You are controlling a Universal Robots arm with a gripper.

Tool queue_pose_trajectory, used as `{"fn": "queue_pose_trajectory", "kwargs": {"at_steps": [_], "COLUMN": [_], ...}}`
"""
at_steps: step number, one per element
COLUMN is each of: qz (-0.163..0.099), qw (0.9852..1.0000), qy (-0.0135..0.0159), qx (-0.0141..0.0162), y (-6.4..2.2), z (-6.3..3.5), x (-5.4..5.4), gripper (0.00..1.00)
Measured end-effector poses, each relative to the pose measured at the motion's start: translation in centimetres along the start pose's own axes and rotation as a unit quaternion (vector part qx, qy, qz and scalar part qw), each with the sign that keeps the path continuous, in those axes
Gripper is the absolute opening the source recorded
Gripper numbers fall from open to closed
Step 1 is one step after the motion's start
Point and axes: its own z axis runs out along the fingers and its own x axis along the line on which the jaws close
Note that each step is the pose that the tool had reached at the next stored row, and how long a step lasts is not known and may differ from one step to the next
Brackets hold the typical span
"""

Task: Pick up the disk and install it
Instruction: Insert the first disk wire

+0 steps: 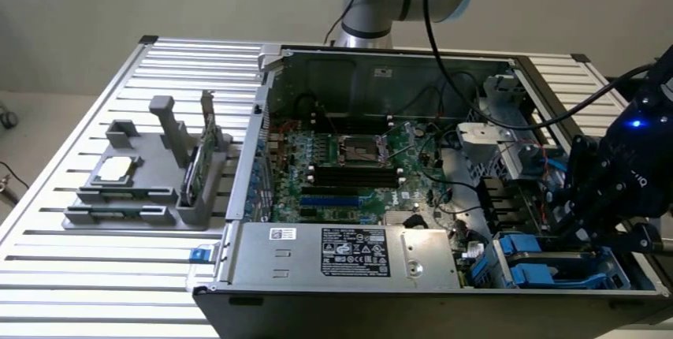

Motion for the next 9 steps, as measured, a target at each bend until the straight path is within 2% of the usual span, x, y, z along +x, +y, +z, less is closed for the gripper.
{"fn": "queue_pose_trajectory", "kwargs": {"at_steps": [3,4,5,6,9], "qz": [0.000,0.000,0.000,0.000,0.000], "qw": [1.0000,1.0000,1.0000,1.0000,1.0000], "qy": [0.0003,0.0004,0.0003,0.0001,0.0001], "qx": [0.0000,0.0000,0.0000,0.0000,0.0000], "y": [0.00,0.00,0.00,0.00,-0.02], "z": [0.03,0.04,0.02,-0.06,-0.76], "x": [0.00,0.00,0.00,0.00,-0.01], "gripper": [0.16,0.18,0.24,0.24,0.24]}}
